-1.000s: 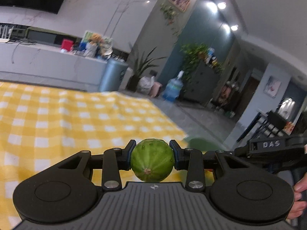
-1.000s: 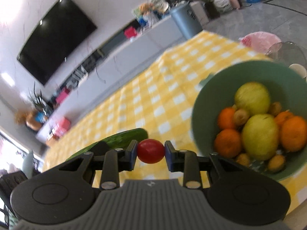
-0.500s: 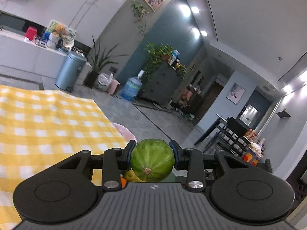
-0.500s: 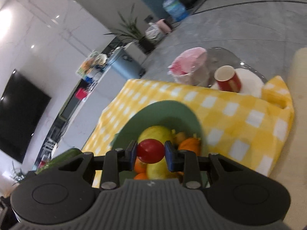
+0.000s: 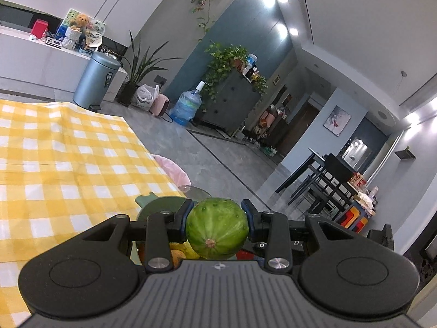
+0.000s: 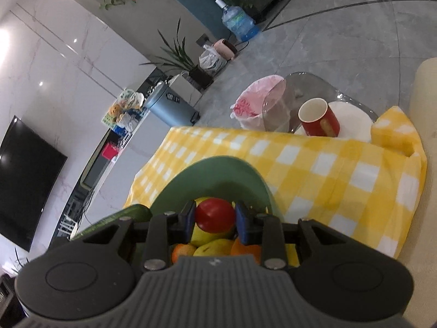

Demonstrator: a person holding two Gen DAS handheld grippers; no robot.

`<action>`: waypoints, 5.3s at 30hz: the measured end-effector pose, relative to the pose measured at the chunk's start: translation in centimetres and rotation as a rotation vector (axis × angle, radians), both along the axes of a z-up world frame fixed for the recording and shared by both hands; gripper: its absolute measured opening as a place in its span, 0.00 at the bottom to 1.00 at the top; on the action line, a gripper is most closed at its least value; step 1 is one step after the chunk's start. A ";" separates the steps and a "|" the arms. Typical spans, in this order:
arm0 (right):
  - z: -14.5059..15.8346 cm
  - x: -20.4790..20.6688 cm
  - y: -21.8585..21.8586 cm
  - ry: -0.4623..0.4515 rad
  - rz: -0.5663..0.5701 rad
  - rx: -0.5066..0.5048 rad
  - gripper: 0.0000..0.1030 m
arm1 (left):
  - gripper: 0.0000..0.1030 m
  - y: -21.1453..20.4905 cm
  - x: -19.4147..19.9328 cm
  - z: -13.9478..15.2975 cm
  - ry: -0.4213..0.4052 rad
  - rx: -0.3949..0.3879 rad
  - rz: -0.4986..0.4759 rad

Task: Organize fruits

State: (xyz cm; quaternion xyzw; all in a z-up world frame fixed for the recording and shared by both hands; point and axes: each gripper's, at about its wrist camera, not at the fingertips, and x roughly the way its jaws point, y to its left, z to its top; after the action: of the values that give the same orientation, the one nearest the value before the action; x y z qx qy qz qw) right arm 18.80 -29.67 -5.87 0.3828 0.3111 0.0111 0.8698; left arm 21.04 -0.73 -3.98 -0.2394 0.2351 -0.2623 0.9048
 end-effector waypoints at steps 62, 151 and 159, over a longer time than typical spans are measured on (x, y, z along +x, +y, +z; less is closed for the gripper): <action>0.5 -0.6 -0.6 -0.024 -0.007 -0.043 0.51 | 0.55 -9.8 -0.9 -3.3 -0.268 0.814 -0.475; 5.1 -16.6 7.0 0.159 0.353 -0.657 0.59 | 0.88 -8.2 -16.9 2.9 0.337 0.491 0.303; 5.2 -16.5 7.8 0.152 0.346 -0.668 0.59 | 0.88 -7.4 -17.1 2.7 0.319 0.456 0.322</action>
State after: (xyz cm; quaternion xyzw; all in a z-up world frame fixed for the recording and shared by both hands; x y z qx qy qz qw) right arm 2.34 -21.84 -0.70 0.0197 0.4211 0.0271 0.9064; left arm 3.98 -8.16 -1.31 -0.1025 0.3856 -0.0154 0.9168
